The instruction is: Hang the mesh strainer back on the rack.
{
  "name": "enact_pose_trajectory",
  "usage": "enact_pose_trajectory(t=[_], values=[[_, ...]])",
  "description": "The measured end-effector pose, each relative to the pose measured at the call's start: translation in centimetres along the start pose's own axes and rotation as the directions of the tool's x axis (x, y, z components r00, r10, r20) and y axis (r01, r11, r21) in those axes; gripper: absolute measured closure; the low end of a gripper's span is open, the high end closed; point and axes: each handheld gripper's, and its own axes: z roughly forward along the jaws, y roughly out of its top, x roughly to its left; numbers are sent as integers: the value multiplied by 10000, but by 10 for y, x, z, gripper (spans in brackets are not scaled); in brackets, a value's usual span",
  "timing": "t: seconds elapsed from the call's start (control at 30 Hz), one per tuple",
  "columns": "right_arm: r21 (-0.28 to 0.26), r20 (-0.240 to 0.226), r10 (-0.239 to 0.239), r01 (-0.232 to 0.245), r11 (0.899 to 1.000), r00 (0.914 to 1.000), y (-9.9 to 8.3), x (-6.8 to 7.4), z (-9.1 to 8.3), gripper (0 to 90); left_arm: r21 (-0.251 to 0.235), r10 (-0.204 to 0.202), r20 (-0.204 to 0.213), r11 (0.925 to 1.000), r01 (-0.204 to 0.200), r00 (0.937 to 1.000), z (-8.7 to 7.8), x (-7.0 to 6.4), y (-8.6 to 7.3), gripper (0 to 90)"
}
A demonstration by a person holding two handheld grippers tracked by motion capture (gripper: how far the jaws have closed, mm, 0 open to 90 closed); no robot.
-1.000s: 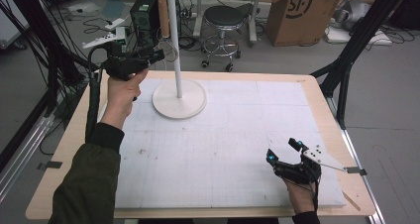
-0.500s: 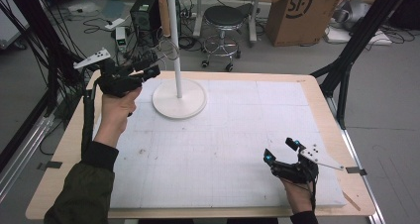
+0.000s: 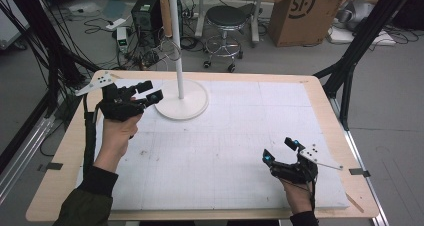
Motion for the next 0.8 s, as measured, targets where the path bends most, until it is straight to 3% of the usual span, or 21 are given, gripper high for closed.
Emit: enact_pose_trajectory(t=[0.3, 0.63, 0.73, 0.8], values=[[122, -207, -213, 216, 9997, 9996, 1, 7, 9, 55, 22, -215, 34, 9998, 215, 9998, -11, -4, -26, 266], [195, -275, -98, 103, 9998, 9996, 1, 11, 9, 54, 209, -442, 173, 9988, 438, 9989, -18, -8, -63, 262], [230, -347, -97, 105, 9997, 9994, 1, 11, 10, 54, 289, -332, 173, 9990, 327, 9993, -23, -12, -77, 262], [281, -425, -20, 32, 9996, 9991, 1, 12, 11, 54, 408, -46, 159, 9992, 39, 9999, -25, -15, -85, 260]])
